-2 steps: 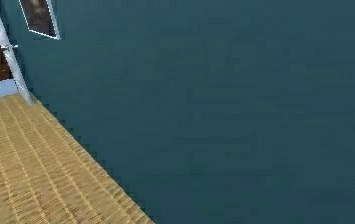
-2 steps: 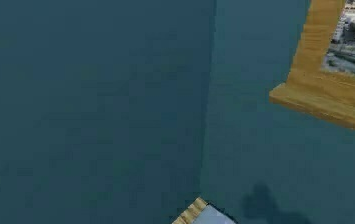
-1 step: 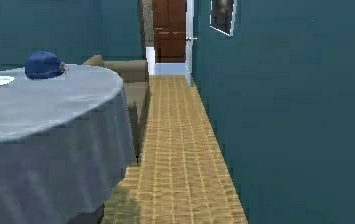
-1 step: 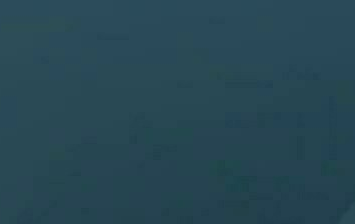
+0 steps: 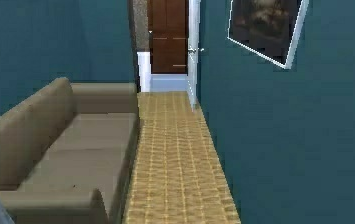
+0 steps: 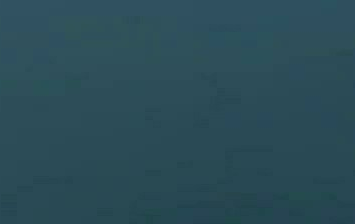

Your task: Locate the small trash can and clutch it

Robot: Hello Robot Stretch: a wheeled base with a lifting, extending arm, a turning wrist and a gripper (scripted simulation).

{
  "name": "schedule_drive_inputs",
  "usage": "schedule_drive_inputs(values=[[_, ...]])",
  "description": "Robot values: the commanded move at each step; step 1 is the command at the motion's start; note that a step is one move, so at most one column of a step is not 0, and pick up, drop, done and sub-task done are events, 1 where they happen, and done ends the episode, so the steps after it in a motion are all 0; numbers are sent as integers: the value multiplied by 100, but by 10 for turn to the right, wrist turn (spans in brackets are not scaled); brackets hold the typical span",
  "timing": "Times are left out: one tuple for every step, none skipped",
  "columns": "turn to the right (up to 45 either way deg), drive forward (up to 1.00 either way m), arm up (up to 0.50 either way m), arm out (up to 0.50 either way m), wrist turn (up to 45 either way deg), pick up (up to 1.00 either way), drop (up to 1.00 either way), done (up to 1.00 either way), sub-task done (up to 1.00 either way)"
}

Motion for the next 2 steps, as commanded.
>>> schedule_drive_inputs(values=[[-30, 0, 0, 0, 0, 0, 0, 0, 0], [0, 100, 0, 0, 0, 0, 0, 0, 0]])
